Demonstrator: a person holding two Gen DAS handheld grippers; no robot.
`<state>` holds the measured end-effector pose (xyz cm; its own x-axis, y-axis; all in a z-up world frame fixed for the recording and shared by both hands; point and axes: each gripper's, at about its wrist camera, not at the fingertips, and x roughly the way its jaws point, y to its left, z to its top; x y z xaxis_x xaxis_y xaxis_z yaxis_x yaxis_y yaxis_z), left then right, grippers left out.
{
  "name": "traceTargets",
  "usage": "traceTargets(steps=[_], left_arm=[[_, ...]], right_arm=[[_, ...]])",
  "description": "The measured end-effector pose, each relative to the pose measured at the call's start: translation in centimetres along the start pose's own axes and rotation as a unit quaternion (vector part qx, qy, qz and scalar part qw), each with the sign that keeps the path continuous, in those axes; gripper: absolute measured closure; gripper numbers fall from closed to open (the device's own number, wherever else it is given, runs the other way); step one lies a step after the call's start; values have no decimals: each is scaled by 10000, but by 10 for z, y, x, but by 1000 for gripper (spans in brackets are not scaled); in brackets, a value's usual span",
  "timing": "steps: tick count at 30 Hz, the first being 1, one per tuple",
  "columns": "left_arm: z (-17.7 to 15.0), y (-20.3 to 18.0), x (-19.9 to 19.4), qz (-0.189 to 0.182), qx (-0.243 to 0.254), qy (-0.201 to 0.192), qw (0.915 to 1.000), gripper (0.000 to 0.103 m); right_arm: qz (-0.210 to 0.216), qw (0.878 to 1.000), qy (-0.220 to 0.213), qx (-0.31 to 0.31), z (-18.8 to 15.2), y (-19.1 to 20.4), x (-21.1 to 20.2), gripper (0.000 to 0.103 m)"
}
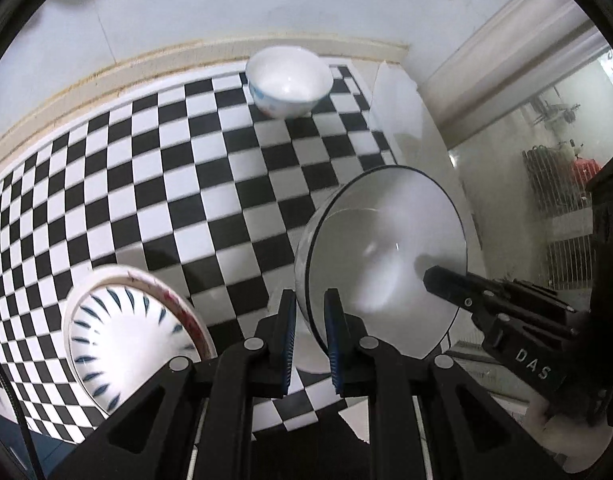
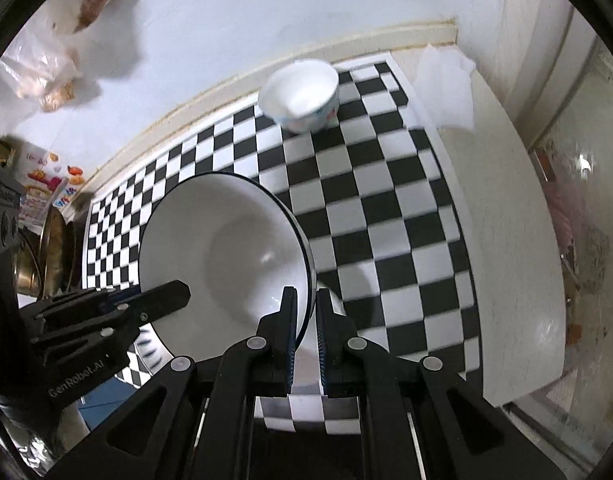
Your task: Organize plates and bowls
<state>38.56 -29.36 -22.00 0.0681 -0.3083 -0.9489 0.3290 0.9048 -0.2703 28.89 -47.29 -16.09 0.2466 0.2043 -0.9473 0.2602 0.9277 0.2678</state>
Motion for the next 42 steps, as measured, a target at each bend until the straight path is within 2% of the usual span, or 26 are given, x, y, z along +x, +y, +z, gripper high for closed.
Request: traceTargets(steps=[5, 16, 33, 38, 42], left_arm=[[-16, 3, 24, 40, -37, 290, 9996, 91], [-33, 11, 72, 264, -71, 834, 9961, 91], [-30, 8, 84, 529, 161, 1000, 9935, 91], [-23, 9, 70, 442, 132, 911, 9948, 91], [-3, 13, 42, 303, -39, 622, 9976, 90]], right_arm=[[28, 9996, 257, 141, -23, -12, 22, 93], [-65, 9969, 753, 223, -44, -26, 74, 92], [-298, 9933, 1113, -50, -41, -18, 93, 89], [-125, 9937, 1112, -49, -38, -22, 81, 89], [20, 9960, 890, -17, -23, -25, 58, 89]])
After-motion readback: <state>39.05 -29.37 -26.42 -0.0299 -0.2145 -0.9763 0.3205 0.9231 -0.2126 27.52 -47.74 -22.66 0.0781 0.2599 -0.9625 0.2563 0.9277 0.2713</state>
